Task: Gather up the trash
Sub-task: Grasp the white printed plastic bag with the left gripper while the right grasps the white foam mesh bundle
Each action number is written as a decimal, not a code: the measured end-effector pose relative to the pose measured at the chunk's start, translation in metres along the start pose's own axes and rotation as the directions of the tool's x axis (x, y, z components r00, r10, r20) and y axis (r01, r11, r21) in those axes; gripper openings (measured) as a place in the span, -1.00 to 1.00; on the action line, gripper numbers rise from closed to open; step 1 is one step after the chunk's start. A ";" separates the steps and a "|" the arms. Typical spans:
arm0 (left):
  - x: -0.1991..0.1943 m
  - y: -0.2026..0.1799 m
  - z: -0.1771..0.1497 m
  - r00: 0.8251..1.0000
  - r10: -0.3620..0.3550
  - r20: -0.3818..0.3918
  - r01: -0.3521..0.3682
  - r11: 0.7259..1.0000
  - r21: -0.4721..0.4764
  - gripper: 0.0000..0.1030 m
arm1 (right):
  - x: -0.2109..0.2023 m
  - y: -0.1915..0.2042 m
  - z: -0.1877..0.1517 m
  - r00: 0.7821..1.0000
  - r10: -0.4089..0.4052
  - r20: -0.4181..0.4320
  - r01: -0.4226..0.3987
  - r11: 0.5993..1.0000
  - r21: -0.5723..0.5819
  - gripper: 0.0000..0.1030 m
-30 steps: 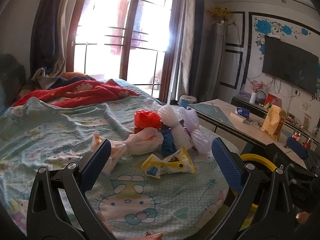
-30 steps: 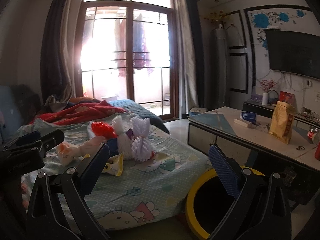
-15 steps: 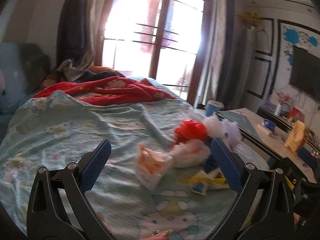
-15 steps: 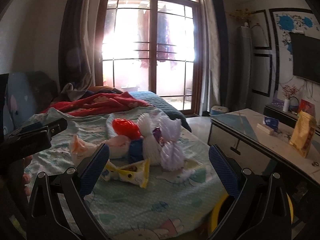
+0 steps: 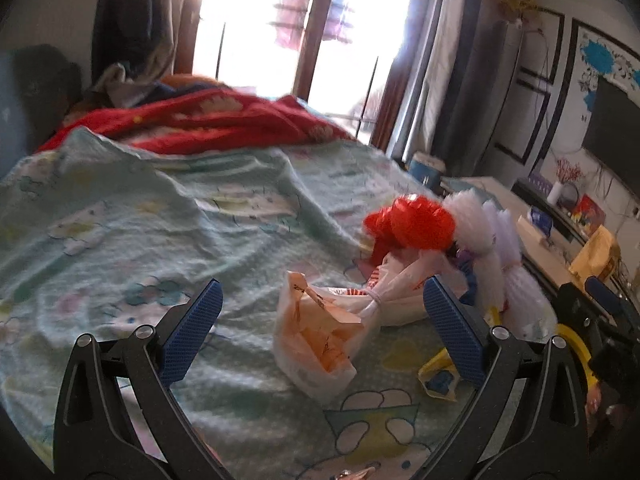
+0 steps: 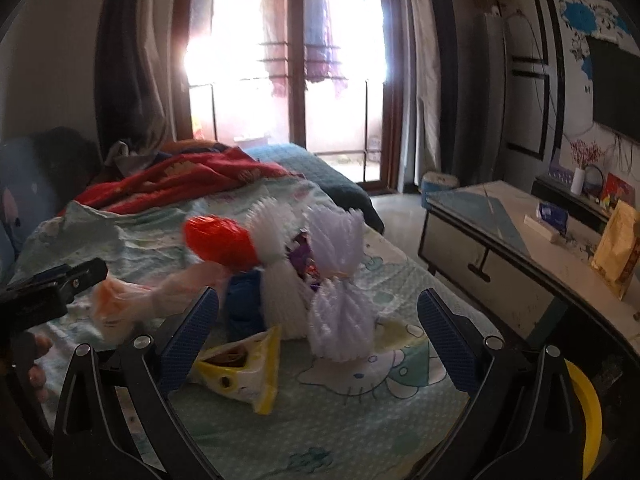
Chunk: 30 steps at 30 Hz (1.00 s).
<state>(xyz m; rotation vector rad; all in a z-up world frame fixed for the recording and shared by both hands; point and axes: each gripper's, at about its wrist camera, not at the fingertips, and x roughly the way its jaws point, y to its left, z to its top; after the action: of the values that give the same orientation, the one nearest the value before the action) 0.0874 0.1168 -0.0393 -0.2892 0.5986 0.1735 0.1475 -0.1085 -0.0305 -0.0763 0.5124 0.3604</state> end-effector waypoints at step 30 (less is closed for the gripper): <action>0.004 0.010 -0.007 0.972 -0.227 -0.055 0.220 0.969 -0.112 -0.31 | 0.023 -0.041 -0.012 0.991 0.069 -0.112 -0.051 0.986 0.156 -0.42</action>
<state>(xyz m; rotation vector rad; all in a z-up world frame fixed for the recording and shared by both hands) 0.0845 0.1248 -0.0494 -0.4638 0.6195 -0.0228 0.1756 -0.1413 -0.0531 0.0674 0.6576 0.3757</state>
